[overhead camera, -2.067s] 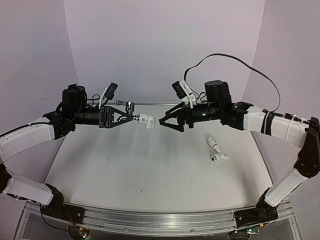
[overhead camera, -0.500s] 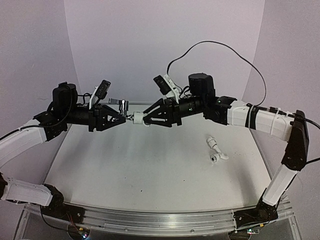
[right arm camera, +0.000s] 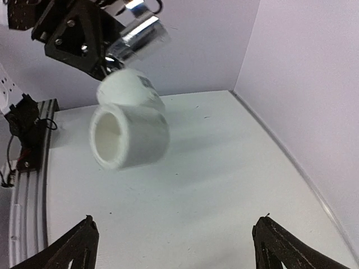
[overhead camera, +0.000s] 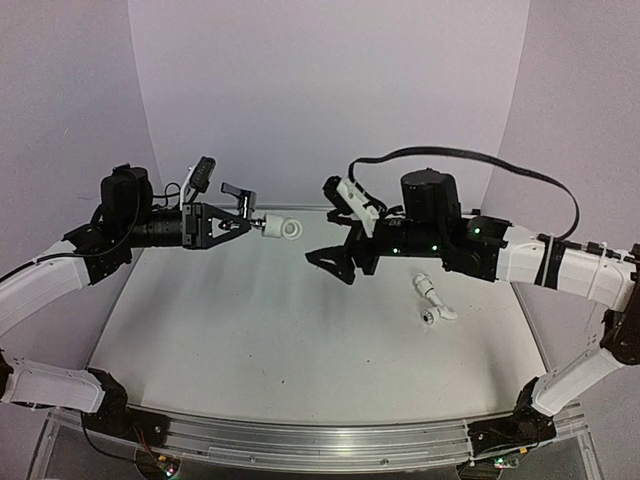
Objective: Install the water faucets
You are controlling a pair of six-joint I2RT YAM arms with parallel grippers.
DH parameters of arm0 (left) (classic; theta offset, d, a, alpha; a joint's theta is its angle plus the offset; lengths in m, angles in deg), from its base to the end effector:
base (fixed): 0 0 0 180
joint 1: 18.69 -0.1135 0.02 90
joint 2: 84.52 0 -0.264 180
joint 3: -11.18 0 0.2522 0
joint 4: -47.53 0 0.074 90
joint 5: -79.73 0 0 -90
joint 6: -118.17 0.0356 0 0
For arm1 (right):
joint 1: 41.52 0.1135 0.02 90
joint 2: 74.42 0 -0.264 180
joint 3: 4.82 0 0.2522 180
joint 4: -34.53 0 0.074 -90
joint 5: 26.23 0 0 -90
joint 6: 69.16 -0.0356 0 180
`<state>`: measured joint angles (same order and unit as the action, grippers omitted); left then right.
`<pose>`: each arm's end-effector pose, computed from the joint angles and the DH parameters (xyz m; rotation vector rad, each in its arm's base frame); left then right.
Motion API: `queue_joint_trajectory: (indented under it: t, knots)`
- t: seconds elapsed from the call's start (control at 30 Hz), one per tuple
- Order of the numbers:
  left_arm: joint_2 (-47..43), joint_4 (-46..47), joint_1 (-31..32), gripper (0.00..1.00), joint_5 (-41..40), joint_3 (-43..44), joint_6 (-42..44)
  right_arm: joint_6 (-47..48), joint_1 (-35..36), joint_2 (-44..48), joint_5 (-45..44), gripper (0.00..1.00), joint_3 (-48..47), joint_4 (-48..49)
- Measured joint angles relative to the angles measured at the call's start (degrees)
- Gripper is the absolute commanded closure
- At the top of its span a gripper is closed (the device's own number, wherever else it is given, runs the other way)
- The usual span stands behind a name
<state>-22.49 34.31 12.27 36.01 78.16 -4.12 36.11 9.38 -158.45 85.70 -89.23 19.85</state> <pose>0.1969 -0.1481 0.3542 0.6431 1.8033 -1.4681 0.2094 0.2788 0.3513 -1.2450 1.3999 0.7821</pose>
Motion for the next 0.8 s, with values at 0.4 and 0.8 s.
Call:
queue_joint_trajectory:
  t: [0.4, 0.8]
  knots:
    - [4.9, -9.8, 0.0, 1.0, 1.6, 4.6, -5.8, 16.5, 9.9, -7.1, -14.2, 0.32, -5.9, 7.1]
    - [4.9, -11.4, -0.3, 1.0, 4.4, 4.9, -5.9, 14.4, 9.7, -10.7, -12.8, 0.93, -7.9, 6.5]
